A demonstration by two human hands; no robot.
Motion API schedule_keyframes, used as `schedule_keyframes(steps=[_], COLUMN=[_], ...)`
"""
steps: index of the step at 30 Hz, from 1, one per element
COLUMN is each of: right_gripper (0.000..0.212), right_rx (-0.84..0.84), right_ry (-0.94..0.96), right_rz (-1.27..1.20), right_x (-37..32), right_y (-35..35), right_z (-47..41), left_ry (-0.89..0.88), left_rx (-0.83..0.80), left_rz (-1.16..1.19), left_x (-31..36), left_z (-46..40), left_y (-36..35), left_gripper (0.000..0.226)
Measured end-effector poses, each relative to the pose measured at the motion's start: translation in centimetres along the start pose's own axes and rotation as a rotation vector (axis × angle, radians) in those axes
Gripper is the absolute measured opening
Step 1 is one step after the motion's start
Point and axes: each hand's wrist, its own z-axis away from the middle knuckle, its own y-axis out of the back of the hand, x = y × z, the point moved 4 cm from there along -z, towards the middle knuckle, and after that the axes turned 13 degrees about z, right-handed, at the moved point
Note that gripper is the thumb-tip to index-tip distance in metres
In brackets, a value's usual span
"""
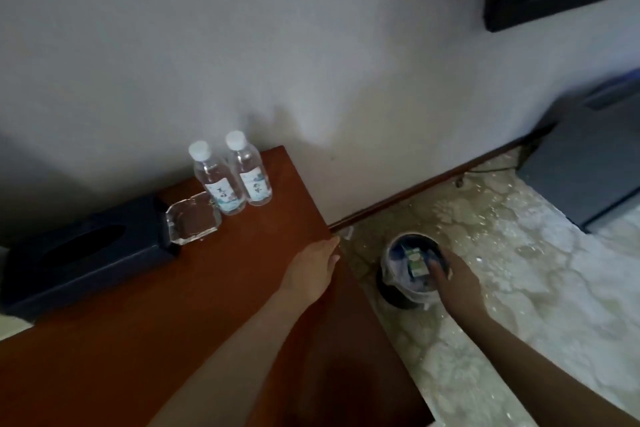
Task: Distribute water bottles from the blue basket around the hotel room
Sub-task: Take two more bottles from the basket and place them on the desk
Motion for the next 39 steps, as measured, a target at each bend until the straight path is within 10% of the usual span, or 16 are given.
schedule_keyframes(steps=[20,39], right_gripper=[0.058,0.06], right_rx=[0.275,0.272], right_ry=[-0.368,-0.413], right_rz=[-0.017,0.002], right_x=[21.1,36.6], right_y=[12.4,25.6], right_z=[14.0,7.4], left_ry=[-0.464,-0.521], left_rx=[-0.378,-0.462], left_rz=[-0.278,-0.387], left_x=[21.5,40.0], left_z=[2.3,-6.9], left_y=[-17.2,-30.7], left_gripper=[0.053,0.063])
